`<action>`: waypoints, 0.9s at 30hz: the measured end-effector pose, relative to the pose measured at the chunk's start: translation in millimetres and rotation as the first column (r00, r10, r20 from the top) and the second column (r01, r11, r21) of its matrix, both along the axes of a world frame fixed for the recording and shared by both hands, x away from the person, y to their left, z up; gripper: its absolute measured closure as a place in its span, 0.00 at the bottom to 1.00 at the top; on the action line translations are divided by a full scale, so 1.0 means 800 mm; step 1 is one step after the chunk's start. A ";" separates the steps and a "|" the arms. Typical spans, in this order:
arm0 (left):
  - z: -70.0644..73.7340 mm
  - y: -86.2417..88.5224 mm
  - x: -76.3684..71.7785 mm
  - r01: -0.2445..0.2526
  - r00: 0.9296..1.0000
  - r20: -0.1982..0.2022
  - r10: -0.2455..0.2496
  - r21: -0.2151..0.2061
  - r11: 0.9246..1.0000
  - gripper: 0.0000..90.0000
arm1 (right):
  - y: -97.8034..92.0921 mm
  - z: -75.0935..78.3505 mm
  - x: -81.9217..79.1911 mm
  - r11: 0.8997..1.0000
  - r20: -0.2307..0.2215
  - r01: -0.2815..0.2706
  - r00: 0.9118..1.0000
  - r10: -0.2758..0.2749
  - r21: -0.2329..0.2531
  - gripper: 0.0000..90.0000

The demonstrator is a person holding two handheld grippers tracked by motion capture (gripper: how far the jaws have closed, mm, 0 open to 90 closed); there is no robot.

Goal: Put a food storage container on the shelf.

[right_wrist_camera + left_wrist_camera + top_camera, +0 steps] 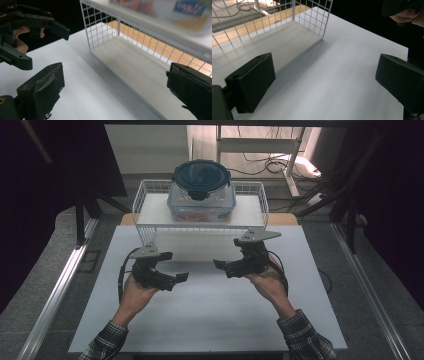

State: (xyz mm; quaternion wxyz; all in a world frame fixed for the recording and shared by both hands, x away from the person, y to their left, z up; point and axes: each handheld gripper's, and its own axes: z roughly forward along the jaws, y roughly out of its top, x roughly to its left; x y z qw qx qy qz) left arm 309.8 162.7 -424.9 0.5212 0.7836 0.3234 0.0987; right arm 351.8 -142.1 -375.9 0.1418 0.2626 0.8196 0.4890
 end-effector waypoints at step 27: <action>-0.057 0.011 -0.051 -0.038 0.999 -0.007 0.038 0.032 0.999 0.04 | -0.049 -0.063 -0.040 0.998 -0.019 0.051 0.999 -0.051 -0.022 0.00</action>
